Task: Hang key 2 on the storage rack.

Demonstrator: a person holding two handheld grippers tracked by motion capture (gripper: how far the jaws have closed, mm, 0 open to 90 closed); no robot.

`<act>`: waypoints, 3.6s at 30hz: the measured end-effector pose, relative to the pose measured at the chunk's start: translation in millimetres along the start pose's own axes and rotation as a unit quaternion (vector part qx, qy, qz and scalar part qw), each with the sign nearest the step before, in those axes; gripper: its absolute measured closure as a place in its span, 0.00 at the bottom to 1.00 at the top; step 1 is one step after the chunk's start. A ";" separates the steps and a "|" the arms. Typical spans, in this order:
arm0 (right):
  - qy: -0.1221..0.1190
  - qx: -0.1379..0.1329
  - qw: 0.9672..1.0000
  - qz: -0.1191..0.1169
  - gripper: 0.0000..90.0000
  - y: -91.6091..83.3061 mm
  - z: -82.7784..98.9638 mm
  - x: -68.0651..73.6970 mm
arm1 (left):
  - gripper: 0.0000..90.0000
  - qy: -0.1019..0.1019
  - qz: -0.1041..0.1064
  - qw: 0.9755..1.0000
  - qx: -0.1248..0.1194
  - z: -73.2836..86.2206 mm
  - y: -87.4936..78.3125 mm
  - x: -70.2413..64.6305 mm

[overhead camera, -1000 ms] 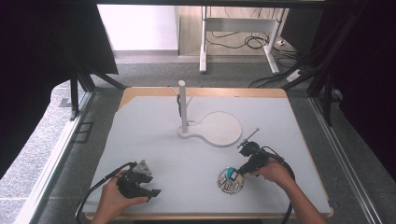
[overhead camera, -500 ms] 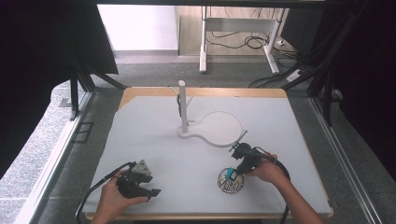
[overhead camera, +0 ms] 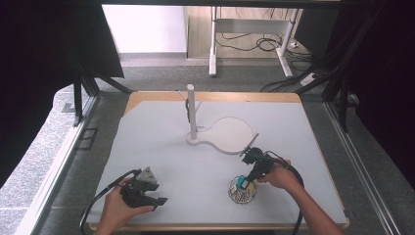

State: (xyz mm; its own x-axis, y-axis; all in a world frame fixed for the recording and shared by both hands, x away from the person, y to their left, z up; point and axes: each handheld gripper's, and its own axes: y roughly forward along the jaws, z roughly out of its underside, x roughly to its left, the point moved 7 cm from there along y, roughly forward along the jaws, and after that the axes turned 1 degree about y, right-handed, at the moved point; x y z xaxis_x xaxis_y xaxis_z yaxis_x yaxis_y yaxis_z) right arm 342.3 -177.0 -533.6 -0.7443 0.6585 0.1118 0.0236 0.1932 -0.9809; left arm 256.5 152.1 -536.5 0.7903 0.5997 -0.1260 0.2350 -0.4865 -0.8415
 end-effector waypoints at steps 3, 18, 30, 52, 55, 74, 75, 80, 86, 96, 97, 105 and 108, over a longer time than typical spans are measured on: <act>-0.001 -0.012 1.000 -0.017 0.96 -14.5 0.8 3.3 | 0.45 -0.014 0.005 1.000 -0.005 1.9 -0.7 1.9; -0.057 -0.025 0.997 -0.055 0.96 -57.9 13.1 44.1 | 0.45 -0.021 0.007 1.000 -0.020 1.9 -9.9 3.8; -0.092 0.023 0.993 -0.065 0.96 -35.3 11.6 71.5 | 0.45 -0.021 0.007 0.999 -0.023 2.1 -12.1 4.0; -0.066 0.016 0.996 -0.057 0.96 -101.4 -35.4 52.3 | 0.45 -0.029 0.012 0.999 -0.039 1.9 -16.4 4.3; -0.066 0.012 0.996 -0.056 0.96 -106.3 -42.6 50.3 | 0.45 -0.028 0.012 0.999 -0.039 2.0 -16.8 4.6; -0.041 -0.012 0.998 -0.055 0.96 -130.2 -74.9 30.7 | 0.46 -0.028 0.009 0.999 -0.039 2.2 -16.8 4.6; -0.040 -0.014 0.998 -0.054 0.96 -132.2 -76.9 29.3 | 0.46 -0.028 0.007 0.999 -0.041 1.9 -17.0 4.6; -0.031 -0.019 0.998 -0.048 0.96 -141.8 -87.8 23.6 | 0.47 -0.027 0.006 0.999 -0.043 1.2 -18.3 4.6; -0.025 -0.021 0.998 -0.045 0.96 -148.1 -100.9 16.3 | 0.47 -0.028 0.008 0.999 -0.044 1.0 -18.9 4.1; -0.014 -0.015 0.999 -0.033 0.96 -151.2 -123.6 9.6 | 0.47 -0.025 0.014 0.999 -0.042 0.7 -19.6 3.3; -0.013 -0.014 0.999 -0.032 0.96 -151.0 -125.1 9.0 | 0.47 -0.030 0.016 0.998 -0.046 0.0 -19.7 2.5; 0.008 -0.015 0.999 -0.027 0.96 -150.0 -138.5 0.6 | 0.47 -0.026 0.023 0.998 -0.047 -1.1 -18.2 0.9; 0.012 -0.019 0.999 -0.032 0.96 -152.2 -143.7 -1.0 | 0.47 -0.023 0.027 0.998 -0.050 -1.2 -20.2 0.6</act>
State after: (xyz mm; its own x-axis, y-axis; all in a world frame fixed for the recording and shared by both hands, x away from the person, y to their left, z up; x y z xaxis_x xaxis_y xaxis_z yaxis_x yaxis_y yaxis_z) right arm 435.4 -102.6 -361.6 -0.7293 0.6604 0.1788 0.0012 0.2626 -0.9649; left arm 253.0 161.5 -518.9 0.7772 0.5985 -0.1945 0.2504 -0.5776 -0.7770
